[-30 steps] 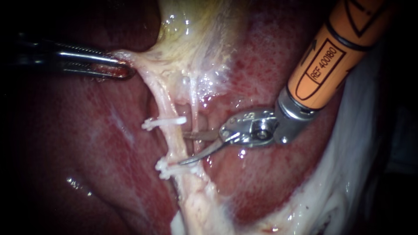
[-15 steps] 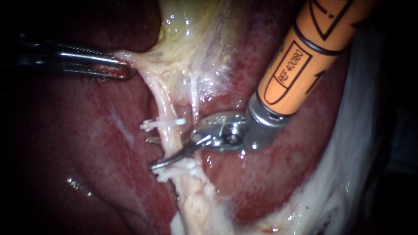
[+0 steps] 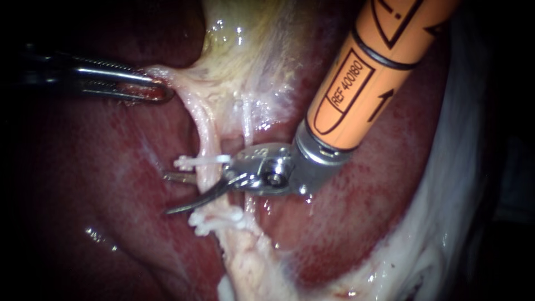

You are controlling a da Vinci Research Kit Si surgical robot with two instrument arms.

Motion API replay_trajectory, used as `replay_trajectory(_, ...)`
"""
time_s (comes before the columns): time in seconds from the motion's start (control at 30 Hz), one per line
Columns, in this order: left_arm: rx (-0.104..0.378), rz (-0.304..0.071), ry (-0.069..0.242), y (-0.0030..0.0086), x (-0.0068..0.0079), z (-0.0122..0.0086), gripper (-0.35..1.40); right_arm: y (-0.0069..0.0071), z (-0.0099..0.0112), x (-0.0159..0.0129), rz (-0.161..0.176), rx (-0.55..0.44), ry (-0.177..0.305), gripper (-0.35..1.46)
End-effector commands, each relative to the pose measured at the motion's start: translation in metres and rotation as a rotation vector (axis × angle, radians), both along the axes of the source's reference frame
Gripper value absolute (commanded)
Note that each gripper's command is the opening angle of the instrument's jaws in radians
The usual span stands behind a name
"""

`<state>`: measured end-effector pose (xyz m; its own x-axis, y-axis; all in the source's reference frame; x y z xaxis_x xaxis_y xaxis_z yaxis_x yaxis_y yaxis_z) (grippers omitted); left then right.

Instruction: Go to the cutting position left tube

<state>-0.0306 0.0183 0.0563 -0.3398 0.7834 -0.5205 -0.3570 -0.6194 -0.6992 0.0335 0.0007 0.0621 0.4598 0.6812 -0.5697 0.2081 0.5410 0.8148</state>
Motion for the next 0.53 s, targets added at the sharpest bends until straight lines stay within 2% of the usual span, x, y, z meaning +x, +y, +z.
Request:
replay_trajectory(0.03, 0.001, 0.002, -0.001, 0.0000, 0.0000, 0.0000, -0.35, 0.0001, -0.0005, 0.0000, 0.001, 0.004, 0.006, 1.43)
replay_trajectory(0.23, 0.001, 0.002, -0.001, -0.0001, 0.0000, 0.0001, -0.35, 0.0004, -0.0020, -0.0001, 0.011, 0.031, 0.022, 1.43)
replay_trajectory(0.53, 0.000, 0.002, -0.001, -0.0001, -0.0001, 0.0001, -0.35, 0.0006, -0.0012, -0.0004, 0.012, 0.039, 0.015, 1.43)
